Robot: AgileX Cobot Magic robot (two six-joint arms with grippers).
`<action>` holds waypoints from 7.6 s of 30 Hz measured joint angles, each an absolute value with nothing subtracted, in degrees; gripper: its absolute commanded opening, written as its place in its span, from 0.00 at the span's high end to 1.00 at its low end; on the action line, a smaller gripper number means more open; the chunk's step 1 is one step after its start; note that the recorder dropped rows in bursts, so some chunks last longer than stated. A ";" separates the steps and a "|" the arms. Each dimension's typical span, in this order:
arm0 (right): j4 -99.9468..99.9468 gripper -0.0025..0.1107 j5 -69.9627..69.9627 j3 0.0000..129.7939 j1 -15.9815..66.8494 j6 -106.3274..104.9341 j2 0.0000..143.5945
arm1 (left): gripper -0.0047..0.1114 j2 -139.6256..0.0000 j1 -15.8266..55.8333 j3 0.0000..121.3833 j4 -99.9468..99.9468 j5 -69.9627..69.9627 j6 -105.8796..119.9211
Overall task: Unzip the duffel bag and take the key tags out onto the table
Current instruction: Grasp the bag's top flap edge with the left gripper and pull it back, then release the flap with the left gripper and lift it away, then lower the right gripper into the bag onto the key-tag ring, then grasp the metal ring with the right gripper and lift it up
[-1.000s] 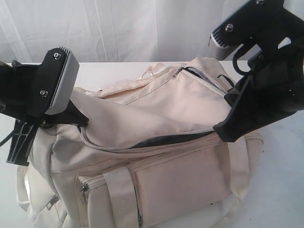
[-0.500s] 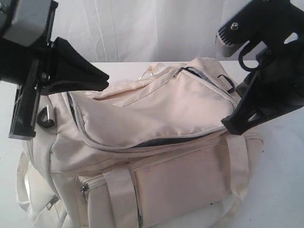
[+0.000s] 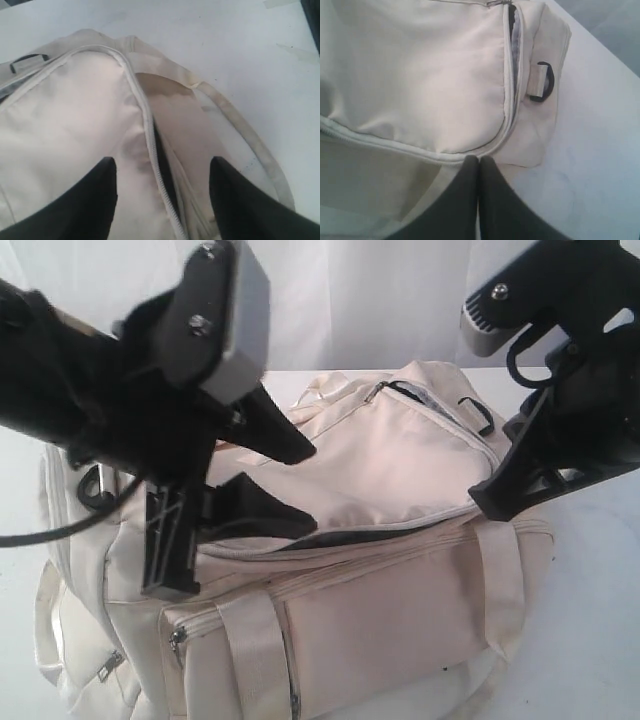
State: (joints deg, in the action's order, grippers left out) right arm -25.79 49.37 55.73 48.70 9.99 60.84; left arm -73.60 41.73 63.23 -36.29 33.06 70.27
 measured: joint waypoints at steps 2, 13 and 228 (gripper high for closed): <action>-25.79 0.98 49.50 55.73 48.70 10.11 60.84 | 0.45 -75.73 43.39 63.47 -34.81 31.46 68.18; -25.94 0.98 50.60 55.73 48.70 10.23 60.84 | 0.45 -84.57 45.47 67.72 -31.89 26.44 63.53; 18.29 0.98 63.34 104.28 32.52 -19.29 109.09 | 0.95 -26.78 9.40 33.84 0.00 22.26 2.07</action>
State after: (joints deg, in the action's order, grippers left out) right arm 18.29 63.34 104.28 32.52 -19.29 109.09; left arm -26.78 9.40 33.84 0.00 22.26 2.07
